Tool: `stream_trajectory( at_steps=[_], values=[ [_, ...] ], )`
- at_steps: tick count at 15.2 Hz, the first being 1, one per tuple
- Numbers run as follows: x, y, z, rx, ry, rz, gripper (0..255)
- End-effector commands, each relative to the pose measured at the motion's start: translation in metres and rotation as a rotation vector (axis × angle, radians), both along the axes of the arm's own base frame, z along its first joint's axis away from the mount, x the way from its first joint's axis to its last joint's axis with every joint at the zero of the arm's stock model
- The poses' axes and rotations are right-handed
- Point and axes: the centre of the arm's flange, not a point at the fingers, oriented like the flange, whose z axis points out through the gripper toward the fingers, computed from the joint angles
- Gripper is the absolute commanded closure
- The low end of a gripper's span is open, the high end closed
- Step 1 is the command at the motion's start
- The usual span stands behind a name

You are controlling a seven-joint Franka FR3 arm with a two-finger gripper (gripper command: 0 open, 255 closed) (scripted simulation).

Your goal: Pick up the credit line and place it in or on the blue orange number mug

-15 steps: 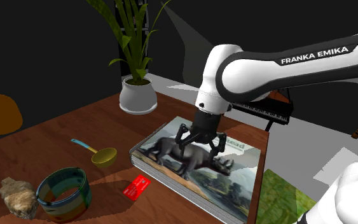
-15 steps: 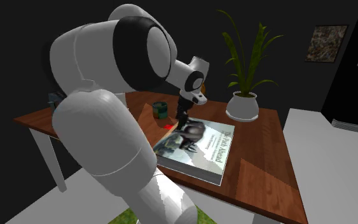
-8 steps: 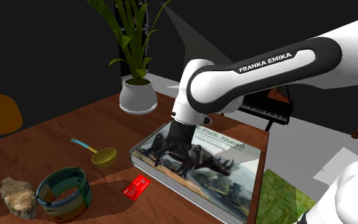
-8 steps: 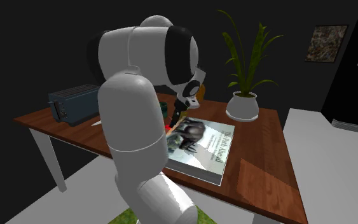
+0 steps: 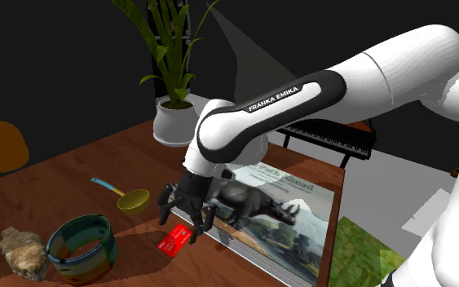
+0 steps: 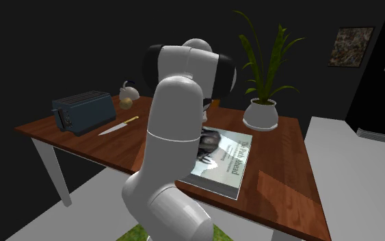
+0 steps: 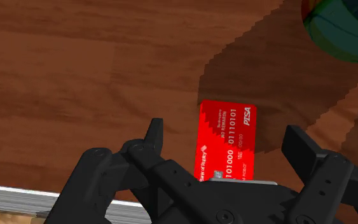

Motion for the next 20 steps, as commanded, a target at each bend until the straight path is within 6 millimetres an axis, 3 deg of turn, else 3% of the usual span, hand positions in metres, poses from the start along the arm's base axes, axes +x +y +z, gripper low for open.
stream_trajectory(
  at_steps=[1,8,16,17,20],
  values=[
    [0.009,0.007,-0.007,0.011,0.020,-0.036,0],
    [0.001,0.027,-0.041,0.011,0.020,-0.036,0],
    [0.001,0.027,-0.041,0.011,0.020,-0.036,0],
    [0.001,0.027,-0.041,0.011,0.020,-0.036,255],
    [0.001,0.028,-0.041,0.011,0.020,-0.036,255]
  ],
)
